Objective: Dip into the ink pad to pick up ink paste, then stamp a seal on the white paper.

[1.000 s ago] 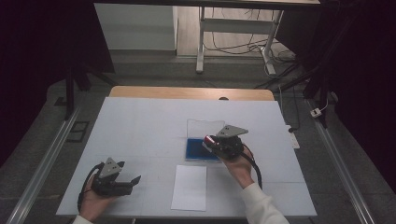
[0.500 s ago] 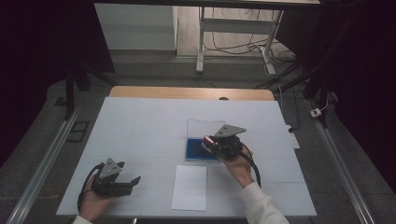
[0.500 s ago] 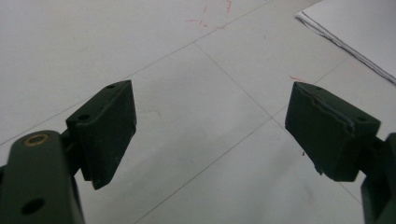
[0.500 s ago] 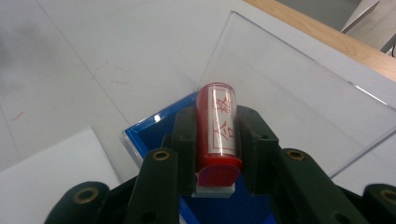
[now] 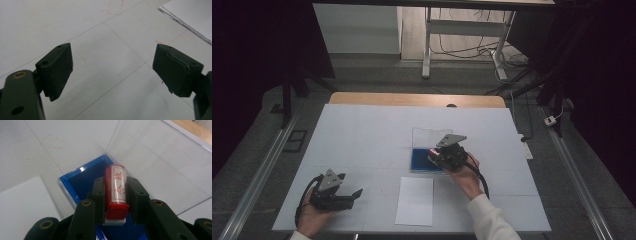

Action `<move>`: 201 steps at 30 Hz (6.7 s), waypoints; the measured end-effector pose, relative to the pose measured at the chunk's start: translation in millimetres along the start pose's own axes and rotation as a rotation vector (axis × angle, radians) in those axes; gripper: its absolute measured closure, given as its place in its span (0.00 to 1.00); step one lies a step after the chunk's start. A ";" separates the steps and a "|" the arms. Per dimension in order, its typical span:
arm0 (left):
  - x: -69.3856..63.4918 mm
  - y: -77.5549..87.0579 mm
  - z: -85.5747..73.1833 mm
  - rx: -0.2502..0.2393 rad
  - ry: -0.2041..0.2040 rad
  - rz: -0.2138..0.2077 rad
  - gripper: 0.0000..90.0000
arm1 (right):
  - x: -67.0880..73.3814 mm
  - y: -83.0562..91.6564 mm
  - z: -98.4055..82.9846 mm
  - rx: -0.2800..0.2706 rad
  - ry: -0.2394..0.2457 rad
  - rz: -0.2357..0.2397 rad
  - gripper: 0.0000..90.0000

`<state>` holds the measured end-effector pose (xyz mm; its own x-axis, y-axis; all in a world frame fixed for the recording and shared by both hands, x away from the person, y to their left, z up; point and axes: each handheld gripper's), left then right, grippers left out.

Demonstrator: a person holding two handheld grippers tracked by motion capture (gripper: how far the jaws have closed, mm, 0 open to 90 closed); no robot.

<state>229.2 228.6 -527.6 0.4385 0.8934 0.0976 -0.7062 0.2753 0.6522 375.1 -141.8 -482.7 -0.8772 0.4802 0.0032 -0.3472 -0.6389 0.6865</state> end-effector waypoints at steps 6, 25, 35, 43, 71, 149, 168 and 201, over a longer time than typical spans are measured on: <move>0.0 -0.5 0.0 0.002 -0.001 0.002 0.19 | -2.5 -3.6 -1.0 0.005 -0.004 -0.006 0.77; -0.7 -0.6 -0.7 0.004 -0.003 0.000 0.19 | -2.1 -15.1 0.4 0.019 -0.012 -0.002 0.77; -1.8 0.4 -0.5 0.004 -0.004 0.002 0.19 | -1.3 -17.9 0.8 0.054 -0.014 -0.010 0.78; -3.6 1.8 -0.3 0.003 -0.001 -0.001 0.19 | 7.0 -19.9 -0.6 0.063 0.028 -0.062 0.78; -3.1 2.5 -0.4 0.003 0.003 0.004 0.19 | 6.6 -20.0 -6.9 0.016 0.009 -0.058 0.78; -0.4 5.3 -2.3 0.001 0.014 0.009 0.19 | 2.1 -29.6 3.1 0.016 -0.006 0.009 0.78; 0.4 3.2 -2.9 0.002 0.010 0.007 0.19 | -8.6 16.3 7.6 -0.144 -0.065 0.044 0.77; 0.2 1.7 -3.4 0.006 0.003 0.005 0.19 | 6.0 22.8 7.3 -0.146 -0.027 0.077 0.77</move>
<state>226.2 230.4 -529.0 0.4332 0.8959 0.0984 -0.7049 0.2688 0.6564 364.3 -149.0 -461.7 -0.8944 0.4414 0.0724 -0.3258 -0.7537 0.5708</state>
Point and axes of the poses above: each handheld gripper's, and its own axes: y roughly backward along the jaws, z roughly out of its top, x roughly to its left, and after that the axes turned 10 degrees about z, right-handed
